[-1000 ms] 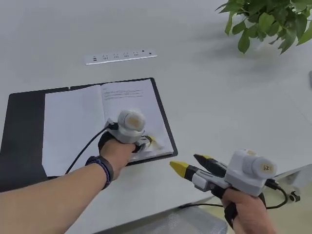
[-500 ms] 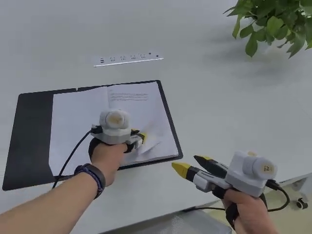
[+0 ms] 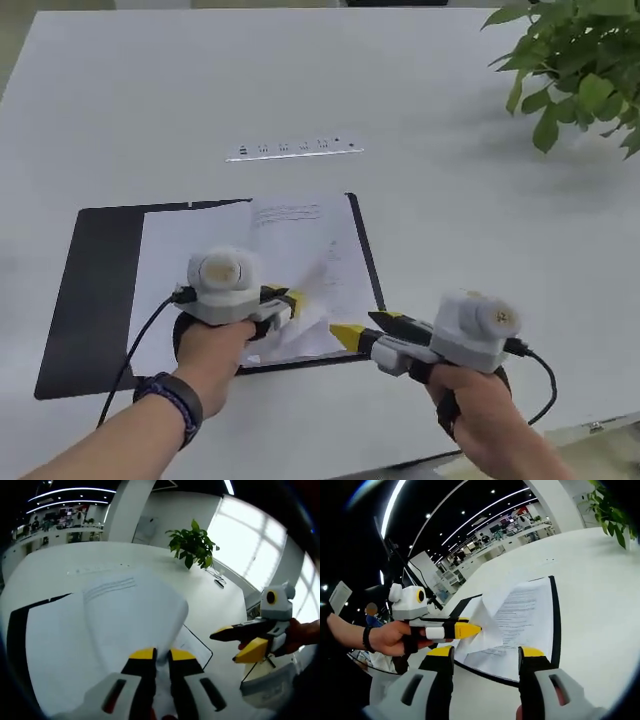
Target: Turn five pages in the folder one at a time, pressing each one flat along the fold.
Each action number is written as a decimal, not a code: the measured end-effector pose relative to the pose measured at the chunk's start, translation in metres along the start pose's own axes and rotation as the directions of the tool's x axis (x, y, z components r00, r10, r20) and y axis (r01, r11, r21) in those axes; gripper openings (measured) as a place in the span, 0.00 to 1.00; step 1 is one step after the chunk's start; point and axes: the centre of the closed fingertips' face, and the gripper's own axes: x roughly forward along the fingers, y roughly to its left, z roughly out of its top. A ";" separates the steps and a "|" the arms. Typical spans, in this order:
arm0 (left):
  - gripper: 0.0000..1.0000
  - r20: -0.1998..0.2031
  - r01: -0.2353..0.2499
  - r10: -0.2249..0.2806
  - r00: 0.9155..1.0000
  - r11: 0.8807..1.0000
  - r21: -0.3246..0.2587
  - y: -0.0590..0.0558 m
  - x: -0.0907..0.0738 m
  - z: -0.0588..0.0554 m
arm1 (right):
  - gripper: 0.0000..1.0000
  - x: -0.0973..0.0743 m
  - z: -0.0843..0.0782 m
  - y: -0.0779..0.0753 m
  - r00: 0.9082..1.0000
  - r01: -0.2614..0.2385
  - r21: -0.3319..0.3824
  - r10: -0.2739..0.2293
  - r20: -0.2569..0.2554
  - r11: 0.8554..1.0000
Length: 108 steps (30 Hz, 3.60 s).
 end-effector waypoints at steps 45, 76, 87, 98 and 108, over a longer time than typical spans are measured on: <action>0.21 0.007 0.051 -0.051 0.999 0.997 0.058 -0.005 -0.025 0.002 | 0.00 0.042 0.054 0.039 0.975 -0.198 -0.046 0.202 0.091 0.979; 0.55 0.023 -0.114 0.112 0.993 0.990 0.086 0.051 -0.122 -0.018 | 0.00 0.054 0.065 0.063 0.966 -0.226 -0.015 0.226 0.124 0.974; 0.57 0.072 -0.200 0.196 0.978 0.978 0.056 0.085 -0.170 -0.014 | 0.00 0.068 0.070 0.083 0.961 -0.246 0.005 0.243 0.133 0.969; 0.59 0.070 -0.236 0.234 0.970 0.972 0.017 0.093 -0.203 -0.029 | 0.00 0.079 0.059 0.102 0.962 -0.257 0.011 0.255 0.100 0.966; 0.61 0.096 -0.264 0.264 0.960 0.964 -0.011 0.100 -0.222 -0.026 | 0.00 0.090 0.054 0.116 0.961 -0.269 0.010 0.267 0.073 0.963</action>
